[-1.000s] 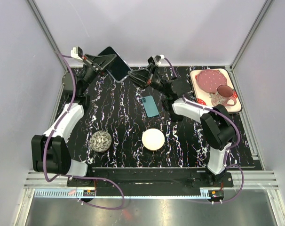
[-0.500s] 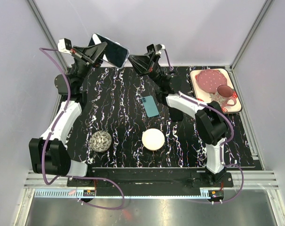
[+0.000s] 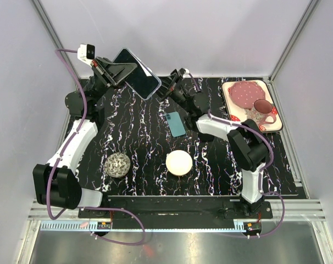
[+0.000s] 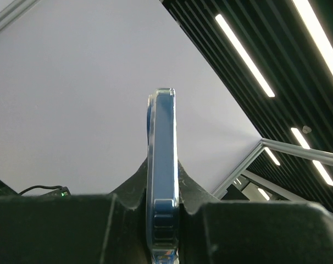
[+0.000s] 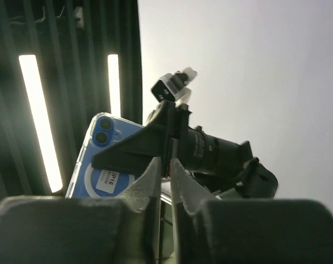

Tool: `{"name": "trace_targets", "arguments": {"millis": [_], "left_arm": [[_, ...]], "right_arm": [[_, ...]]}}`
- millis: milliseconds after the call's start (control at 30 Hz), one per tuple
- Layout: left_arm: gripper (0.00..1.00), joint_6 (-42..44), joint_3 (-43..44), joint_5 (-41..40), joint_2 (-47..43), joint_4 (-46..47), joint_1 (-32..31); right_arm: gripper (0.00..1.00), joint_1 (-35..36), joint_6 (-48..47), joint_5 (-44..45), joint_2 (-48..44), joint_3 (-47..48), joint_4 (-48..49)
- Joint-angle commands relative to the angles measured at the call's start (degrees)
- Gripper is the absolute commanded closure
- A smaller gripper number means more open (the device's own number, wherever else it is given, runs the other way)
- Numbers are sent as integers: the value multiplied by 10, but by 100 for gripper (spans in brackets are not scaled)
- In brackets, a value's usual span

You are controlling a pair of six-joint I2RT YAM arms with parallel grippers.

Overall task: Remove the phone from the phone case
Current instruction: Remove the phone case from the phone.

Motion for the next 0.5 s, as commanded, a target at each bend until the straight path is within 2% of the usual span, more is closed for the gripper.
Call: {"name": "trace_targets", "arguments": {"millis": [0, 133, 233, 267, 300, 333, 367, 400, 467], "left_arm": [[100, -11, 2, 13, -24, 23, 3], [100, -7, -12, 20, -23, 11, 3], [100, -5, -16, 25, -18, 9, 3], [100, -4, -17, 26, -18, 8, 3], [100, -3, -17, 28, -17, 6, 3], [100, 0, -18, 30, -18, -1, 2], [100, 6, -19, 33, -18, -6, 2], [100, 10, -21, 36, -18, -13, 2], [100, 16, -23, 37, -19, -19, 3]], "right_arm": [[71, -28, -28, -37, -95, -76, 85], [56, -59, -105, -73, -177, -177, 20], [47, -73, -204, -110, -247, -189, -96], [45, -73, -241, -117, -288, -185, -194], [43, -72, -326, -118, -310, -170, -251], [38, -69, -370, -108, -331, -160, -310], [35, -70, -409, -98, -369, -151, -415], [34, -69, -479, -89, -385, -129, -459], [28, -66, -531, -68, -410, -105, -558]]}}
